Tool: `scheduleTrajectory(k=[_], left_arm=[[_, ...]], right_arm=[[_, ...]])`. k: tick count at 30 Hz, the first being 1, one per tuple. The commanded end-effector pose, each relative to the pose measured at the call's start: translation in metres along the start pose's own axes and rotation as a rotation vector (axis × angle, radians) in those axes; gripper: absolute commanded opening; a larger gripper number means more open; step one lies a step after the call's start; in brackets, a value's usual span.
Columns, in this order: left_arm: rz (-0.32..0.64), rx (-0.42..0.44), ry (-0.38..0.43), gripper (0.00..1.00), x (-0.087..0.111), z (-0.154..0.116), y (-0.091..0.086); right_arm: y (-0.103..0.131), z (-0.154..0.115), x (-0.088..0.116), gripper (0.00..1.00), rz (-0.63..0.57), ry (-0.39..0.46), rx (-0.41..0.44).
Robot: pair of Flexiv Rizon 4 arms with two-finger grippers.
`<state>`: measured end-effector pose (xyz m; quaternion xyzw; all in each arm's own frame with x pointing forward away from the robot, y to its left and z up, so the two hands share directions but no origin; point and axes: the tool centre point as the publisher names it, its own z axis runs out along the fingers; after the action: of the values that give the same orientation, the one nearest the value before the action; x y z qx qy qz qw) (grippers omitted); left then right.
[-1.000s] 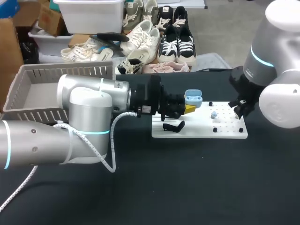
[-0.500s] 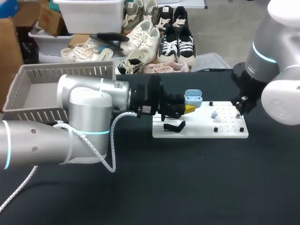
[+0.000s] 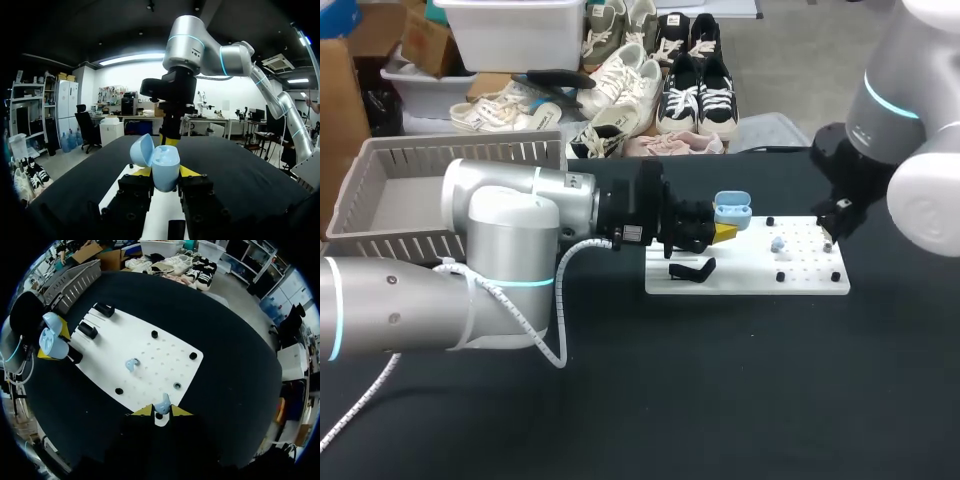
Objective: Pick up each earbud case from the left stands, insert the matching earbuds, close the lid, and place the case in the box.
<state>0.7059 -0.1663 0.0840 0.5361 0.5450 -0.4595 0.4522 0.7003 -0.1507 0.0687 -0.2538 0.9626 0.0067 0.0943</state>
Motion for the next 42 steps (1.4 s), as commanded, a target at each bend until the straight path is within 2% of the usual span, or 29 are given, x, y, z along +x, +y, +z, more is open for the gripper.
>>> scheduleTrajectory(k=[1,27,28,30,32,42], left_arm=[[0.001,-0.004,-0.001,0.0,0.0,0.0,-0.001],[0.001,-0.004,-0.001,0.0,0.0,0.0,-0.001],[0.001,-0.004,-0.001,0.0,0.0,0.0,-0.001],[0.001,-0.004,-0.001,0.0,0.0,0.0,-0.001],[0.001,-0.004,-0.001,0.0,0.0,0.0,-0.001],[0.001,-0.004,-0.001,0.0,0.0,0.0,-0.001]], right_arm=[[0.006,-0.008,-0.002,0.0,-0.02,0.022,-0.021],[0.006,-0.008,-0.002,0.0,-0.02,0.022,-0.021],[0.001,-0.012,-0.006,0.0,0.135,0.09,0.025],[-0.003,-0.015,-0.005,0.0,0.246,0.121,0.046],[-0.006,-0.02,0.0,0.0,0.321,0.12,0.027],[-0.002,-0.043,0.016,0.0,0.537,0.197,0.117]])
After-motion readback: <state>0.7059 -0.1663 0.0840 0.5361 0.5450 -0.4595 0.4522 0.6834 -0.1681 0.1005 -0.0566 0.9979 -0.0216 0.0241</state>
